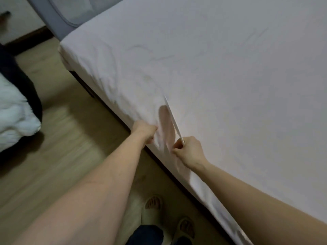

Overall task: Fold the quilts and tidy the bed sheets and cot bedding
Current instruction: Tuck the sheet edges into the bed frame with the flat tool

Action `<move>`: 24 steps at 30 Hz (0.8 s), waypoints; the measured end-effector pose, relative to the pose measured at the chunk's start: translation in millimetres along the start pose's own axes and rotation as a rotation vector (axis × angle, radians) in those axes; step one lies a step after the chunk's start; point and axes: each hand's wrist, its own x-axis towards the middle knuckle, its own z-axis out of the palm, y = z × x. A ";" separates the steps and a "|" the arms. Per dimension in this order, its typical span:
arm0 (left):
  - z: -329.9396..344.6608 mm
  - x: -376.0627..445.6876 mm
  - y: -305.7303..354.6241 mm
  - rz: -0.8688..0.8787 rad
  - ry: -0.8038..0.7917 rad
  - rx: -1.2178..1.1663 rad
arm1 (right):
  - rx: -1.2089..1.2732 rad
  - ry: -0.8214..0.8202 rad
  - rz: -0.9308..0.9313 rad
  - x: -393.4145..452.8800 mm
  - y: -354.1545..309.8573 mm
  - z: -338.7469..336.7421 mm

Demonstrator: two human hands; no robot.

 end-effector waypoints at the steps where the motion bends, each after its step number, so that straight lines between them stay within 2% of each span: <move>1: -13.6 6.6 9.2 0.005 0.049 -0.025 | 0.020 0.028 -0.035 5.8 -16.5 -0.3; 6: -95.6 66.5 61.5 0.049 0.217 -0.187 | 0.043 0.135 -0.220 69.4 -127.6 13.5; 10: -163.2 129.2 91.6 0.067 0.319 -0.309 | -0.112 0.204 -0.353 132.5 -221.1 53.7; 12: -190.3 165.1 104.6 0.050 0.310 -0.372 | -0.188 0.201 -0.398 168.0 -256.1 87.5; 15: -211.1 202.6 109.0 -0.004 0.259 -0.387 | -0.365 0.136 -0.341 196.6 -275.5 129.3; 18: -217.1 231.8 106.6 -0.041 0.239 -0.329 | -0.559 0.236 -0.367 213.0 -277.4 151.9; 20: -217.1 242.4 105.7 -0.045 0.276 -0.257 | -0.578 0.242 -0.365 219.9 -282.3 155.9; 24: -219.0 252.6 104.2 -0.022 0.382 -0.156 | -0.535 0.093 -0.209 224.4 -298.4 165.1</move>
